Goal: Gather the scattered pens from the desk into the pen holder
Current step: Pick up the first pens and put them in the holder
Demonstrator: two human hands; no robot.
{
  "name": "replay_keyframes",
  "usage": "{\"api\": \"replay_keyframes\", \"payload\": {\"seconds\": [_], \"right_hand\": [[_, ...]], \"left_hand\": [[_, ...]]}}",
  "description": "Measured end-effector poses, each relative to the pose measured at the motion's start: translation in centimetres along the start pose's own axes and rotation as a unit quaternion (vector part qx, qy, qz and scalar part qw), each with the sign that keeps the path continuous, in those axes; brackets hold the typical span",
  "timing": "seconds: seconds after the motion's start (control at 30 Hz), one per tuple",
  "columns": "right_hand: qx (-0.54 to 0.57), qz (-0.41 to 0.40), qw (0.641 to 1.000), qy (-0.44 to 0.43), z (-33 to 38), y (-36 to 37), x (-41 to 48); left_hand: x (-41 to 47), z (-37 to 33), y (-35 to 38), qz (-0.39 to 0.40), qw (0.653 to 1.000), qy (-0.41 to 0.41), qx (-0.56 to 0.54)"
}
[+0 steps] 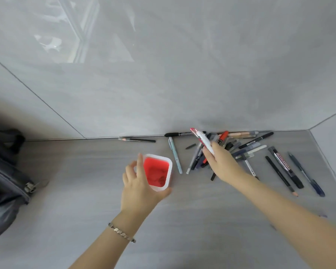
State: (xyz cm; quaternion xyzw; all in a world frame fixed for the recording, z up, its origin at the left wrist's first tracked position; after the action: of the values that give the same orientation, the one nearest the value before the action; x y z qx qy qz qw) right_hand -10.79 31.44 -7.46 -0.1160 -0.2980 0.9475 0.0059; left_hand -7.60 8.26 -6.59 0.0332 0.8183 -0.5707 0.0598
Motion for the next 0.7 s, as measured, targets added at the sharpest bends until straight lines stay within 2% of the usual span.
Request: {"api": "replay_keyframes", "payload": {"seconds": [0.03,0.1,0.17,0.23,0.3,0.37,0.43,0.7], "right_hand": [[0.125,-0.024,0.992,0.016,0.5,-0.7,-1.0],[0.356,-0.09,0.93,0.024,1.9,-1.9,-2.7],[0.476,-0.138,0.869,-0.004,3.9,-2.2,-4.0],[0.521,-0.139,0.841,-0.04,6.2,-1.0,-4.6],[0.497,-0.107,0.859,-0.062,7.7,1.8,-4.7],[0.427,-0.073,0.9,-0.051,7.8,5.0,-4.7],[0.38,-0.056,0.923,-0.03,7.1,7.2,-4.8],[0.231,-0.072,0.968,-0.064,5.5,6.2,-6.6]], "left_hand": [[-0.1,-0.1,0.0,0.017,1.0,0.021,0.015],[-0.2,-0.4,0.1,0.067,0.995,0.062,0.029],[-0.3,-0.6,0.2,0.111,0.99,0.085,0.012],[-0.2,-0.8,0.3,0.13,0.987,0.094,-0.023],[-0.3,-1.1,0.1,0.134,0.985,0.105,-0.036],[-0.5,-1.3,0.1,0.132,0.984,0.116,-0.036],[-0.7,-1.2,0.3,0.13,0.983,0.124,-0.042],[-1.5,-1.4,1.2,0.135,0.977,0.149,-0.066]]}}
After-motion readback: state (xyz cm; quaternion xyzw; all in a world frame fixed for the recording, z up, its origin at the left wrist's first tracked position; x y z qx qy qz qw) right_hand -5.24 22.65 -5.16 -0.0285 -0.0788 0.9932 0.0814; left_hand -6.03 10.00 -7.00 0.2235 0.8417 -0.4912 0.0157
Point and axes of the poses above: each hand's wrist, its own x-axis towards the middle knuckle, its own y-axis out of the palm, z = x × y, the point moved 6 cm from there along x, towards the middle knuckle, and after that the axes turned 14 degrees about x, right-handed, at the moved point
